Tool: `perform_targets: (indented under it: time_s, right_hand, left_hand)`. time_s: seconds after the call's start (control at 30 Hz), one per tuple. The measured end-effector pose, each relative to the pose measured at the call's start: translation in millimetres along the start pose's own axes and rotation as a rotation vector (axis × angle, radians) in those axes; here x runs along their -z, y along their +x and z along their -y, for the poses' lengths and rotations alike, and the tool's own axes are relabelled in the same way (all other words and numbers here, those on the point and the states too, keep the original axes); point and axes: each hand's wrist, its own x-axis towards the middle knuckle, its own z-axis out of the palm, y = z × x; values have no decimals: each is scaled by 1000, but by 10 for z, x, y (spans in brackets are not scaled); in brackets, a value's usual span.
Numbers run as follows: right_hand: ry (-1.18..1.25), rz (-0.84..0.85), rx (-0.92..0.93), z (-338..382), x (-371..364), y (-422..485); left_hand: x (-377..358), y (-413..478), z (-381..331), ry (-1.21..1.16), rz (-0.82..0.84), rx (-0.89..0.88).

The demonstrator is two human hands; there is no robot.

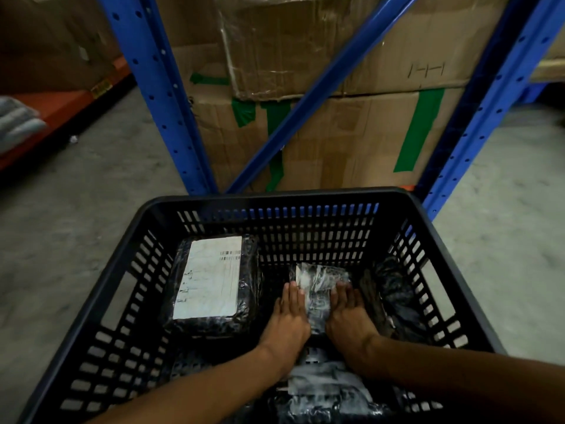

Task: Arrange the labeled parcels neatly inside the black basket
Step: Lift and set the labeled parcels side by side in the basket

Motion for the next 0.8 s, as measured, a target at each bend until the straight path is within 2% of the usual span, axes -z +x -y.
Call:
perform_targets:
  time_s: [0.13, 0.27, 0.37, 0.43, 0.47, 0.57, 0.63, 0.7, 0.8]
  right_hand:
    - [96, 79, 62, -196, 221, -82]
    - [320, 46, 151, -562, 558, -296]
    - [385, 0, 184, -791, 820, -390]
    - [548, 1, 195, -997, 959, -387]
    - [725, 40, 192, -1108, 1007, -376]
    - [1371, 55, 88, -1283, 1094, -367]
    - [1602, -30, -29, -1241, 1082, -336]
    - [1646, -111, -83, -1140, 1037, -298]
    - [1306, -242, -90, -1038, 970, -223]
  left_hand:
    - [228, -78, 13, -92, 27, 7]
    - [673, -120, 304, -356, -156, -119]
    - [933, -233, 560, -413, -239, -162]
    - [1011, -284, 673, -489, -247, -138]
    - [1033, -303, 715, -584, -246, -117]
    - [1118, -287, 784, -1020, -210, 29]
    - [1171, -174, 782, -1273, -184, 228]
    - [1204, -37, 761, -1388, -191, 415]
    - [1177, 130, 736, -1485, -155, 587]
